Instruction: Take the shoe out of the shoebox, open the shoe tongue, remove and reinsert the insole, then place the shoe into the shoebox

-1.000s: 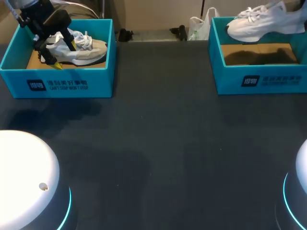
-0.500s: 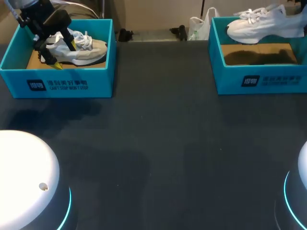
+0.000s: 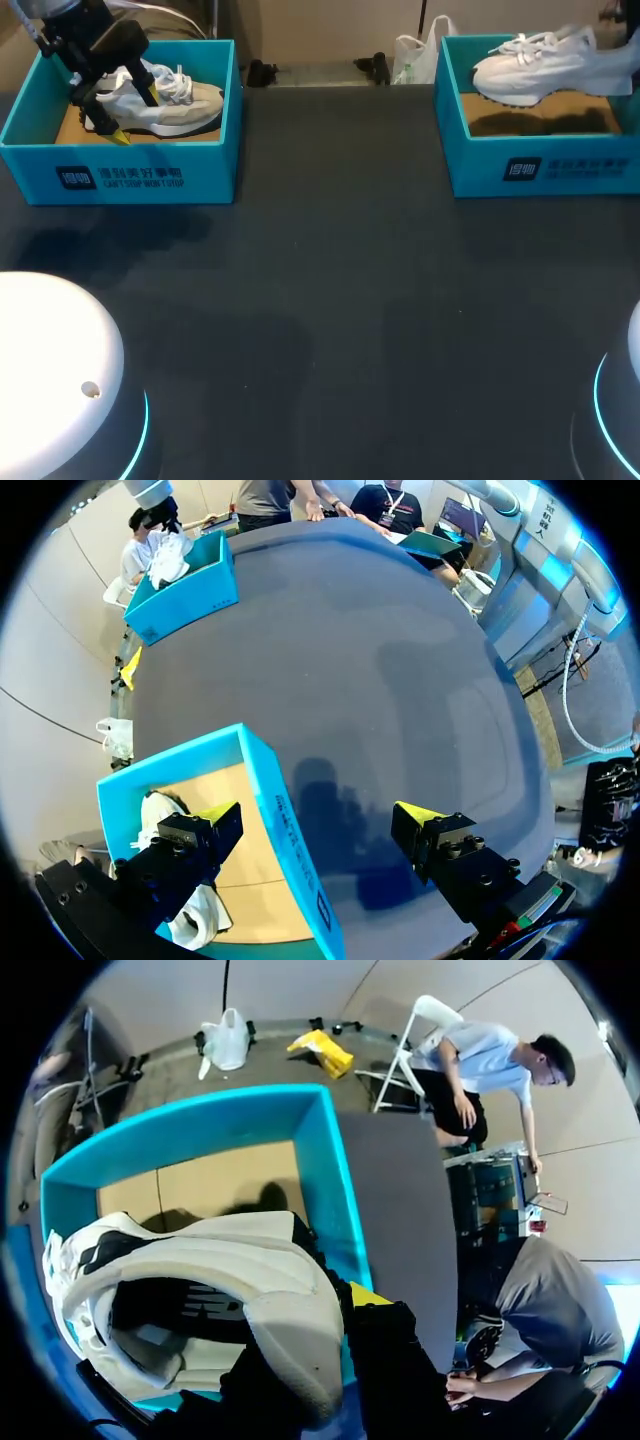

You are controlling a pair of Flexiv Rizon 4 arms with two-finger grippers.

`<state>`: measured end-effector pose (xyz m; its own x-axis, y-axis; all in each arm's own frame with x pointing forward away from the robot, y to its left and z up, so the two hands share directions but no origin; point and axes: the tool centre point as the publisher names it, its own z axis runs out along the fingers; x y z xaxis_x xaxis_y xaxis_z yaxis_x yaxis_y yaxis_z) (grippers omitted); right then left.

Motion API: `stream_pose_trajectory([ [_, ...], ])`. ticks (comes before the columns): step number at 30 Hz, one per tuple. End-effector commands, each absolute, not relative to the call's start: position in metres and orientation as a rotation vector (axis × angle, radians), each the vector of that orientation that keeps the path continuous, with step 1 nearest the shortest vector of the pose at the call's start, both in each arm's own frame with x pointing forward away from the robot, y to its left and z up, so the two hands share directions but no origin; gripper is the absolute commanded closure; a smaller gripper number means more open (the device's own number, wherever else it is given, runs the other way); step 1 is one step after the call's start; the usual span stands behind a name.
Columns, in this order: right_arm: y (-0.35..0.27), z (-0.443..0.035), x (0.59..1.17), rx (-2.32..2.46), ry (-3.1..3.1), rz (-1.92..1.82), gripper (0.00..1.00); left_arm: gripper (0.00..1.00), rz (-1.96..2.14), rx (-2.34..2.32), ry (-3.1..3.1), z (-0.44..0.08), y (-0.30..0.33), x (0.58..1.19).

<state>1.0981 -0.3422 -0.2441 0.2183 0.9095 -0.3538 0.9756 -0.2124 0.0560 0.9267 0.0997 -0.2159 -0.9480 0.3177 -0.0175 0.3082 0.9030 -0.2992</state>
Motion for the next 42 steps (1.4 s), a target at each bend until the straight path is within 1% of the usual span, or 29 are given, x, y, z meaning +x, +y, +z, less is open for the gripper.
stream_pose_trajectory([
  [1, -0.341, -0.249, 1.08, 2.226, 1.769, -0.338, 1.0, 0.0, 0.465, -0.5, -3.034, -0.215, 0.1, 0.926],
  [4, -0.341, -0.257, 1.07, 2.257, 1.713, -0.392, 1.0, 0.0, 0.465, -0.5, -3.034, -0.215, 0.1, 0.926],
  [18, -0.341, -0.257, 1.07, 2.257, 1.713, -0.392, 1.0, 0.0, 0.465, -0.5, -3.034, -0.215, 0.1, 0.926],
  [26, -0.366, -0.271, 1.059, 2.254, 1.741, -0.379, 1.0, 0.0, 0.465, -0.5, -3.034, -0.215, 0.1, 0.926],
  [42, -0.357, -0.296, 1.031, 2.206, 1.835, -0.399, 1.0, 0.0, 0.465, -0.5, -3.034, -0.215, 0.1, 0.926],
])
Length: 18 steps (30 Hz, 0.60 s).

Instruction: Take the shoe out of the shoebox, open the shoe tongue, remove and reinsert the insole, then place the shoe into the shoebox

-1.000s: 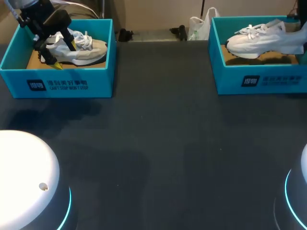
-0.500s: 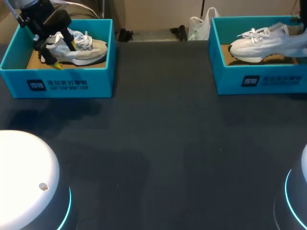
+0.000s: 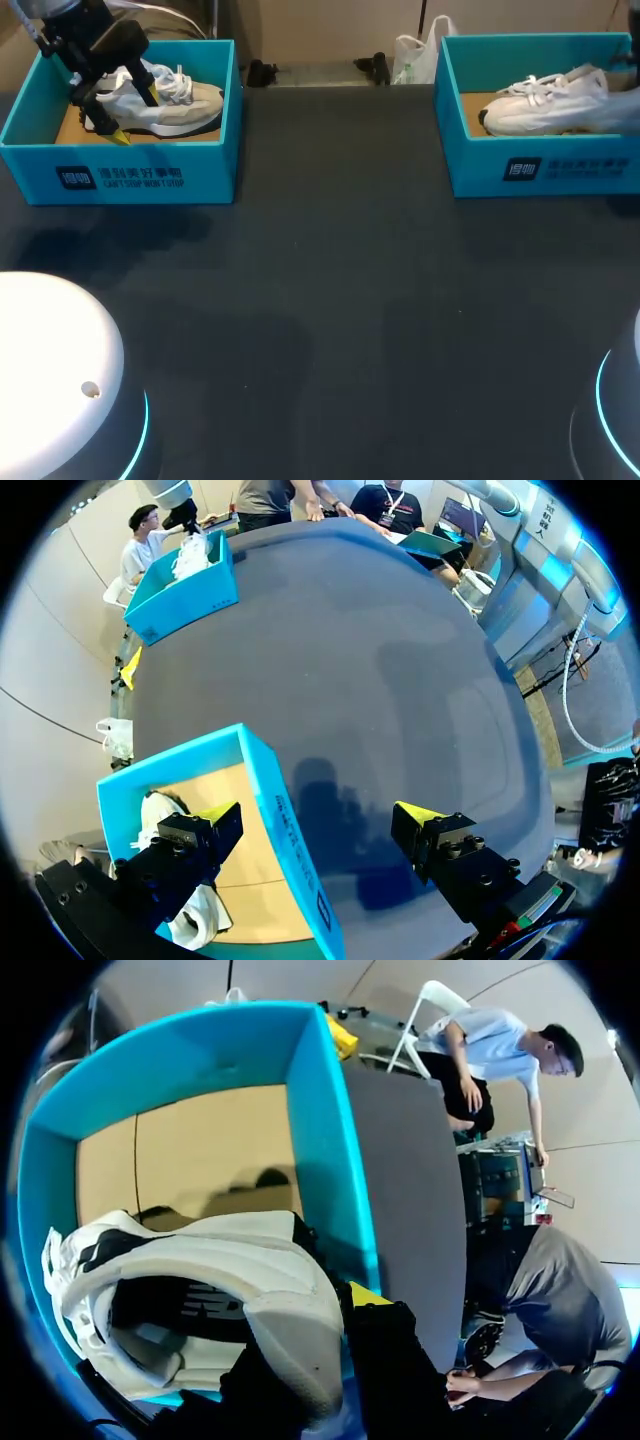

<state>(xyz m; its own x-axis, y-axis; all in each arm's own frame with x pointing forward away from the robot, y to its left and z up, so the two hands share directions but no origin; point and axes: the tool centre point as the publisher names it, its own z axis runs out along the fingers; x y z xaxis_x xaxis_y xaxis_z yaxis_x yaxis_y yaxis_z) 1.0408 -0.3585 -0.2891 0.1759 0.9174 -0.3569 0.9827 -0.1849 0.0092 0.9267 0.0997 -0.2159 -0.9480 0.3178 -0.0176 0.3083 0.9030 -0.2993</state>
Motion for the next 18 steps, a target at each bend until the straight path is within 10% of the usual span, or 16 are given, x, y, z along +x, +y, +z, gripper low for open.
stream_pose_trajectory([
  [1, -0.357, -0.298, 1.03, 2.205, 1.843, -0.414, 1.0, 0.0, 0.465, -0.5, -3.034, -0.215, 0.1, 0.926],
  [18, -0.355, -0.322, 1.025, 2.182, 1.905, -0.382, 1.0, 0.0, 0.465, -0.5, -3.034, -0.215, 0.1, 0.926],
])
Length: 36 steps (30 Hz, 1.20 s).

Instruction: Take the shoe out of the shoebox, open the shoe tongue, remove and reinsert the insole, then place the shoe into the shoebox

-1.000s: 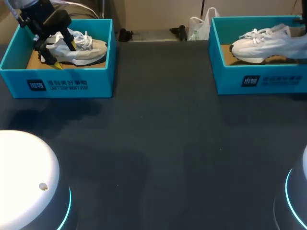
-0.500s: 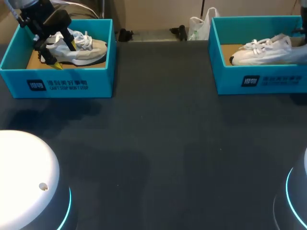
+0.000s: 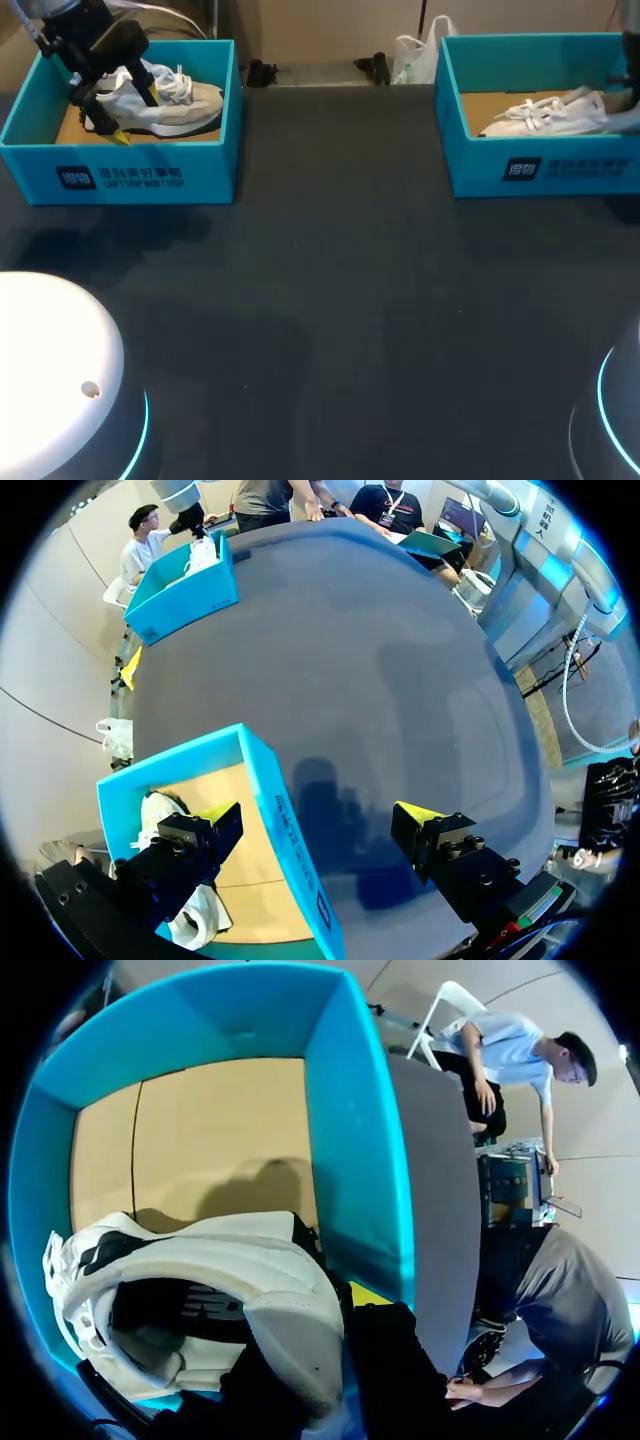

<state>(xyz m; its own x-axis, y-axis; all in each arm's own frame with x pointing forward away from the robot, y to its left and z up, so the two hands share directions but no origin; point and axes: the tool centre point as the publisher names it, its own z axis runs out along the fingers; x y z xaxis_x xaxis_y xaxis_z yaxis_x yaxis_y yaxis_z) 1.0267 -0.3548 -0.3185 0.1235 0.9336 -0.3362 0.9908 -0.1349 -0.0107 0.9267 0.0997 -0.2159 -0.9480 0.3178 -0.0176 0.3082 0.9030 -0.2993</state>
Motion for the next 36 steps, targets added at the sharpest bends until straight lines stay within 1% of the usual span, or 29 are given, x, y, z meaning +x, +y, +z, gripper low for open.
stream_pose_trajectory([
  [1, -0.356, -0.323, 1.025, 2.181, 1.904, -0.381, 1.0, 0.0, 0.465, -0.5, -3.034, -0.215, 0.1, 0.926],
  [18, -0.351, -0.36, 1.029, 2.23, 1.912, -0.399, 1.0, 0.0, 0.465, -0.5, -3.034, -0.215, 0.1, 0.926],
  [25, -0.342, -0.361, 1.029, 2.235, 1.929, -0.389, 1.0, 0.0, 0.465, -0.5, -3.034, -0.215, 0.1, 0.926],
  [36, -0.343, -0.377, 1.029, 2.261, 1.944, -0.39, 1.0, 0.0, 0.465, -0.5, -3.034, -0.215, 0.1, 0.926],
])
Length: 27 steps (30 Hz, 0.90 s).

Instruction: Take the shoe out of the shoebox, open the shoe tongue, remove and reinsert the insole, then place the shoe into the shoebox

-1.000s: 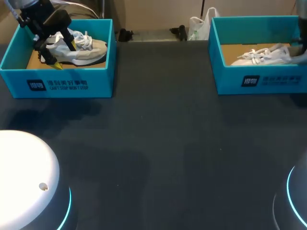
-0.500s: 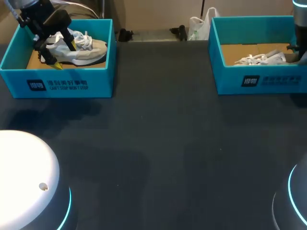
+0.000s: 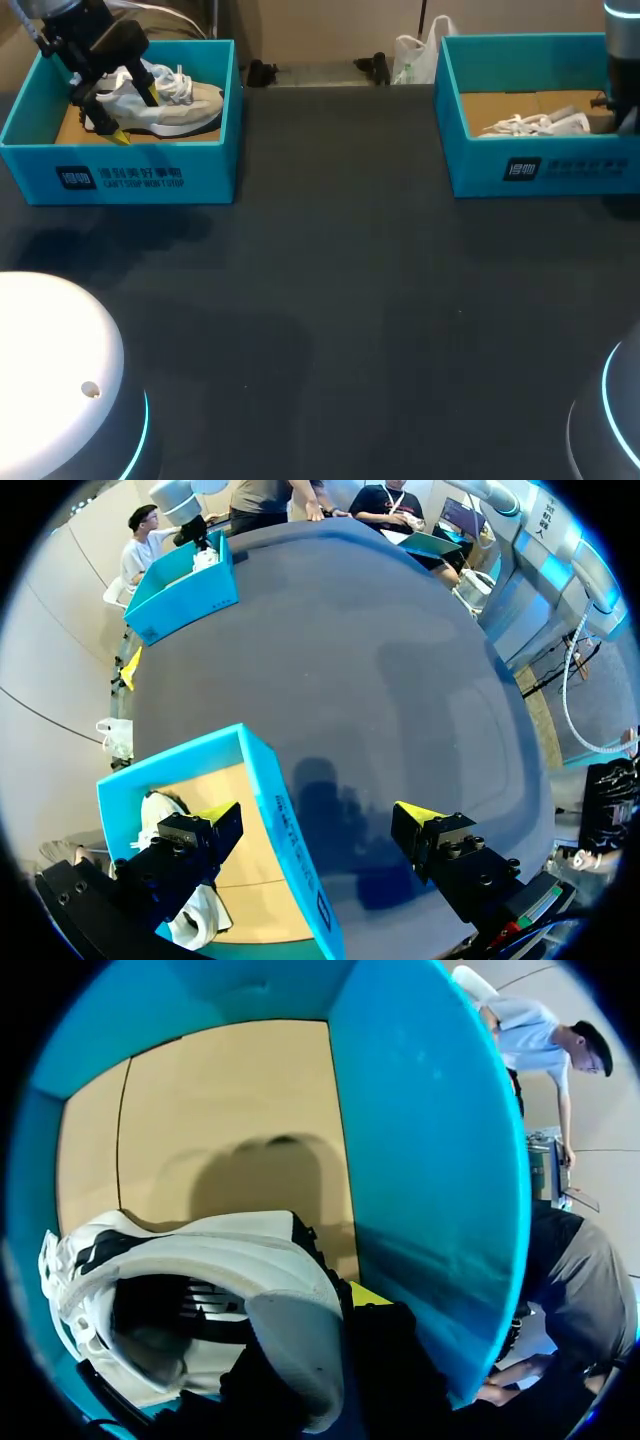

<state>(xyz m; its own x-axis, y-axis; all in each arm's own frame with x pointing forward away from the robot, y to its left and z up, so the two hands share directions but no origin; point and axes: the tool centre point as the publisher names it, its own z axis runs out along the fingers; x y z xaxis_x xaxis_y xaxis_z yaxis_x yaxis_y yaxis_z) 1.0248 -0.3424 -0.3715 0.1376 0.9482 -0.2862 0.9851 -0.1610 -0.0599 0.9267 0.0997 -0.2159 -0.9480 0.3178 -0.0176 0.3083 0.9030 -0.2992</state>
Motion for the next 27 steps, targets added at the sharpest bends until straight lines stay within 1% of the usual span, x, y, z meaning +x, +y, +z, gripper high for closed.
stream_pose_trajectory([
  [1, -0.343, -0.377, 1.028, 2.26, 1.945, -0.391, 1.0, 0.0, 0.465, -0.5, -3.034, -0.215, 0.1, 0.926],
  [3, -0.344, -0.38, 1.027, 2.261, 1.95, -0.393, 1.0, 0.0, 0.465, -0.5, -3.034, -0.215, 0.1, 0.926],
  [5, -0.344, -0.381, 1.026, 2.277, 1.946, -0.399, 0.89, 0.0, 0.465, -0.5, -3.034, -0.215, 0.1, 0.926],
  [6, -0.345, -0.381, 1.025, 2.282, 1.945, -0.392, 0.75, 0.0, 0.465, -0.5, -3.034, -0.215, 0.1, 0.926],
  [7, -0.345, -0.38, 1.025, 2.283, 1.944, -0.391, 0.67, 0.0, 0.465, -0.5, -3.034, -0.215, 0.1, 0.926],
  [8, -0.346, -0.379, 1.024, 2.286, 1.941, -0.39, 0.46, 0.0, 0.465, -0.5, -3.034, -0.215, 0.1, 0.926],
  [10, -0.347, -0.378, 1.023, 2.29, 1.937, -0.383, 0.24, 0.0, 0.465, -0.5, -3.034, -0.215, 0.1, 0.926],
  [12, -0.348, -0.377, 1.022, 2.292, 1.933, -0.375, 0.09, 0.0, 0.465, -0.5, -3.034, -0.215, 0.1, 0.926],
  [14, -0.348, -0.375, 1.022, 2.293, 1.931, -0.373, 0.0, 0.0, 0.465, -0.5, -3.034, -0.215, 0.1, 0.926],
  [24, -0.346, -0.348, 1.015, 2.314, 1.894, -0.315, 0.0, 0.0, 0.465, -0.5, -3.034, -0.215, 0.1, 0.926],
  [27, -0.343, -0.33, 1.009, 2.335, 1.865, -0.281, 0.0, 0.0, 0.465, -0.5, -3.034, -0.215, 0.1, 0.926],
])
